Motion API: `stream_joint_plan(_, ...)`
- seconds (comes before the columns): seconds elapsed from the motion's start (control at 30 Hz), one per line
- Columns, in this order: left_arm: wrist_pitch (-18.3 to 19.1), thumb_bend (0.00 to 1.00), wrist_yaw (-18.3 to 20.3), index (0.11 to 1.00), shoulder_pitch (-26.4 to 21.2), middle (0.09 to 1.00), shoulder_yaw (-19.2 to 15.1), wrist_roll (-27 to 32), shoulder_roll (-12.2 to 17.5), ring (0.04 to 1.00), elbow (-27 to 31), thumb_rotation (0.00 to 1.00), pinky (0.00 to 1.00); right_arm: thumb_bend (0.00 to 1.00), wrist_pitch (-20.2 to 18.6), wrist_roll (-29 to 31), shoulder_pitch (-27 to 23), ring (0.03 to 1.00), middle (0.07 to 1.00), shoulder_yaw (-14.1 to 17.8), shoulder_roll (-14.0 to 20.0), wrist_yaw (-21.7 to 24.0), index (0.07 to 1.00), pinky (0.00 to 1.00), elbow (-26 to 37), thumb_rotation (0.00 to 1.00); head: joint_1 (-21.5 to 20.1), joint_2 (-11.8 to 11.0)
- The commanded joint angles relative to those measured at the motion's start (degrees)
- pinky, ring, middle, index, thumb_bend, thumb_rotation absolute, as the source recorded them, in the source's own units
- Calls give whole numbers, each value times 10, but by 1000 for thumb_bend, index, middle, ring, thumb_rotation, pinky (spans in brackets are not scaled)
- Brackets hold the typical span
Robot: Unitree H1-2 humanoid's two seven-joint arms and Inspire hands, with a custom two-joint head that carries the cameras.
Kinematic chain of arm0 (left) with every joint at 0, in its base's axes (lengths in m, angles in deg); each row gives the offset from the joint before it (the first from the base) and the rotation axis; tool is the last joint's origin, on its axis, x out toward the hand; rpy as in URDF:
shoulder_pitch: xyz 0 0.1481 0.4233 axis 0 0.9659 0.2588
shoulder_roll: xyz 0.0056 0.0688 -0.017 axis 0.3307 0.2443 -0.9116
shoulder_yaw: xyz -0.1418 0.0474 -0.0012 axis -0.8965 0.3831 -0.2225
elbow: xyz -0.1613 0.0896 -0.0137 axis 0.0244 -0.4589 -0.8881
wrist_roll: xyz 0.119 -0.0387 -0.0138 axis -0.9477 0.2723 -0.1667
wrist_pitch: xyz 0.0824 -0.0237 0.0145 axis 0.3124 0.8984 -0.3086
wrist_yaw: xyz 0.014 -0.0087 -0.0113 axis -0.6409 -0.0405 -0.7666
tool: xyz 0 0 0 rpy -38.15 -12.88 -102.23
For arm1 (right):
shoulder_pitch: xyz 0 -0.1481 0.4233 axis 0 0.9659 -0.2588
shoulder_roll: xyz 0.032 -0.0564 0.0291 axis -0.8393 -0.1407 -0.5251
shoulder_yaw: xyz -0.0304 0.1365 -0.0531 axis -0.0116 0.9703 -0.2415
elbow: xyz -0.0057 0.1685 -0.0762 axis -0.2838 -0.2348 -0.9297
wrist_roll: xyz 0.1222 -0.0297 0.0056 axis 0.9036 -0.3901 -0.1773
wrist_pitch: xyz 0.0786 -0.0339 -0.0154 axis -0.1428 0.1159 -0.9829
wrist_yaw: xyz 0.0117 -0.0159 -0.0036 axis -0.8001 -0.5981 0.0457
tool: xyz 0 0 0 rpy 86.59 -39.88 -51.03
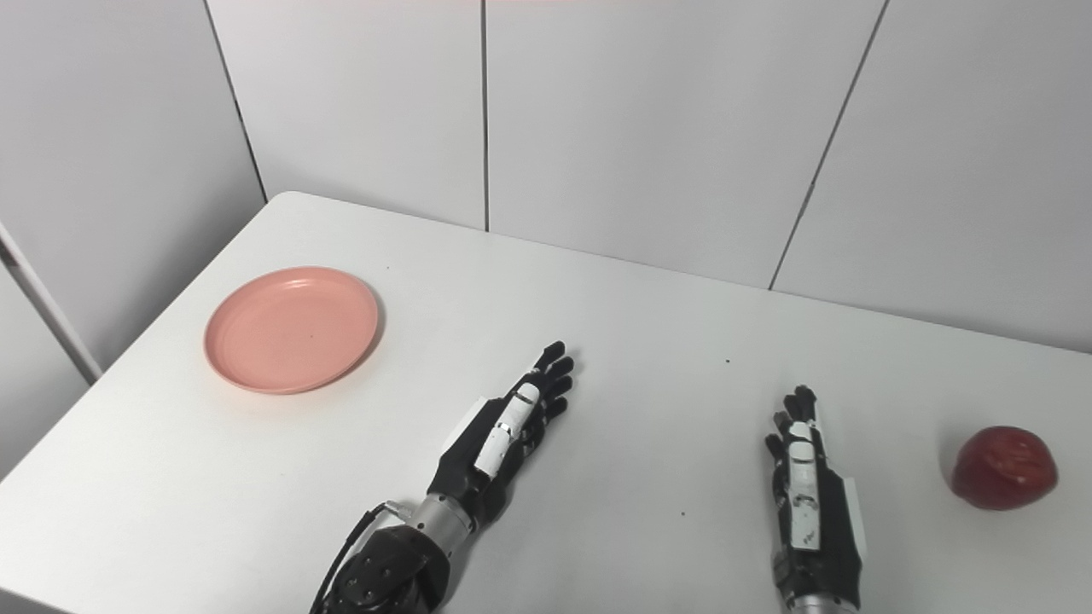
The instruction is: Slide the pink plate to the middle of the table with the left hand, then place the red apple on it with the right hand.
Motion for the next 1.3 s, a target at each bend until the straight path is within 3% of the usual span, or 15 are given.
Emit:
stream_joint_plan(0.0, -1, 426, -1, 1000, -9, 1000, 7, -4, -11, 1000, -2, 1000, 1000, 215, 12, 1, -3, 1000, 1000, 4, 0, 0, 1000, 1000, 10, 1000, 0, 0)
stream_joint_plan(0.5, -5, 410, -4, 960, -27, 970, -8, -4, -2, 953, 42, 1000, 957, 180, 18, -8, -1, 1000, 1000, 3, 0, 2, 1000, 1000, 9, 1000, 11, -5)
stream_joint_plan(0.67, 5, 433, -2, 942, -41, 955, -12, -4, 7, 937, 67, 1000, 942, 166, 22, -6, -3, 1000, 1000, 5, 2, 4, 1000, 1000, 6, 1000, 18, -7)
stream_joint_plan(0.9, 50, 457, -2, 914, -74, 931, -25, 6, 28, 909, 109, 1000, 909, 159, 29, -2, -3, 1000, 1000, 6, 4, 7, 1000, 1000, 1, 1000, 23, -11)
stream_joint_plan(1.27, 61, 422, -4, 912, -127, 926, -62, 13, 50, 905, 144, 1000, 893, 173, 23, -7, -2, 1000, 1000, 8, 5, 5, 1000, 1000, 4, 1000, 30, -12)
